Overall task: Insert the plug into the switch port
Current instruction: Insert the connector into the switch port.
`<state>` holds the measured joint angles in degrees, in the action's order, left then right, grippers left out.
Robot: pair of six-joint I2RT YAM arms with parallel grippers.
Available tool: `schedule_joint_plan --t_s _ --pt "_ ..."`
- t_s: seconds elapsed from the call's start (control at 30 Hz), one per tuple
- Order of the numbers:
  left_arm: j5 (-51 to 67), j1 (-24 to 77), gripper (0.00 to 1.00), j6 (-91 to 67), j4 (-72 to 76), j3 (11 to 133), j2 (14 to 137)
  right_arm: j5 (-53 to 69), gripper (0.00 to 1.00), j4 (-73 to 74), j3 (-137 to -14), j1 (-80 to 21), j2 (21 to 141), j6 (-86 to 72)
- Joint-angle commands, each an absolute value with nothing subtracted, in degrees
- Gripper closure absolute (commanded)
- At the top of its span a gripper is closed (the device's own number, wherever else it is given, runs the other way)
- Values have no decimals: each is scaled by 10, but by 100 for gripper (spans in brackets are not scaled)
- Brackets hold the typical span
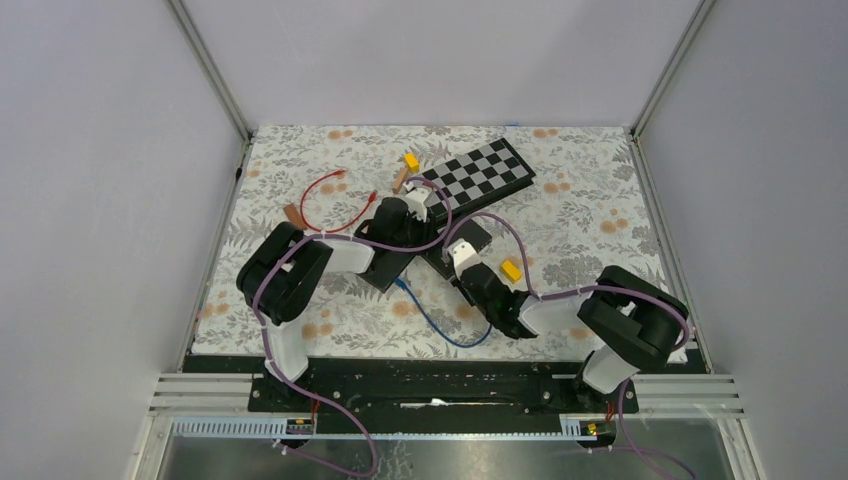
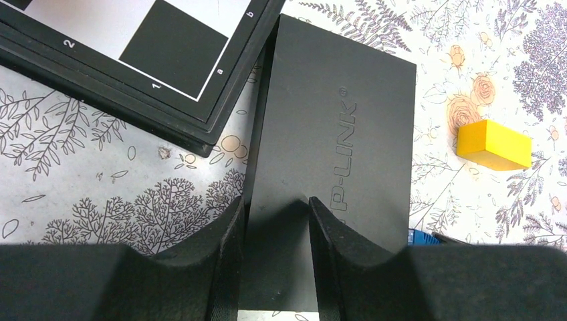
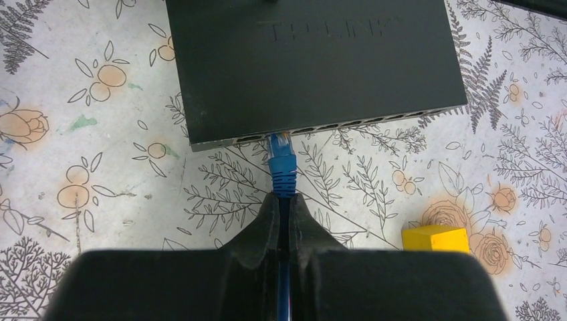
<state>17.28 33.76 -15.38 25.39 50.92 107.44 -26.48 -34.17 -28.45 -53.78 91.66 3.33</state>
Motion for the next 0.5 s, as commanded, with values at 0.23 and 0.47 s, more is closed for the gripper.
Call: schedule_joint_plan --t_s 0.23,0.47 --pt "346 405 57 -200 153 459 1051 -191 100 -587 -276 -534 888 -64" --pt "244 403 36 -236 174 442 999 -181 64 -513 -220 -534 850 -123"
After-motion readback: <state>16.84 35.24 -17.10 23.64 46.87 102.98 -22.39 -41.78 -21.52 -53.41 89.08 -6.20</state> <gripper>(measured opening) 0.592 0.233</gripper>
